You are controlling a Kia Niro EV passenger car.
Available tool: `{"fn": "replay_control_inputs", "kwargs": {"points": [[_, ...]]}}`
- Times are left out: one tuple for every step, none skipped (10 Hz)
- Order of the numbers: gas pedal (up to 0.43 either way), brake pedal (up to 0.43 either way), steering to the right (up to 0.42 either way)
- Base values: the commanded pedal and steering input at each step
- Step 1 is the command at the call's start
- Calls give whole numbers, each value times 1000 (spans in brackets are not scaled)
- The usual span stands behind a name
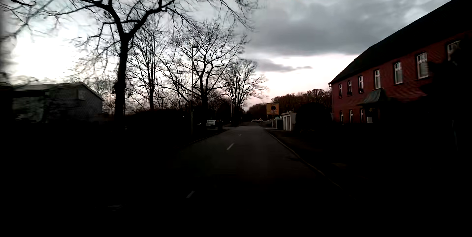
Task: Follow the waypoints while adhering to traffic rules and regulations
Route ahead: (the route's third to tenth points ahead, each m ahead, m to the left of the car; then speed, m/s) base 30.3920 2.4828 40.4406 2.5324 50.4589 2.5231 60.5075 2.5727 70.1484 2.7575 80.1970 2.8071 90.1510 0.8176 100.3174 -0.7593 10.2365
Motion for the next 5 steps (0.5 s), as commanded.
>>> {"fn": "replay_control_inputs", "kwargs": {"points": [[130,0,11],[130,0,10],[118,0,10],[118,0,11],[118,0,10]]}}
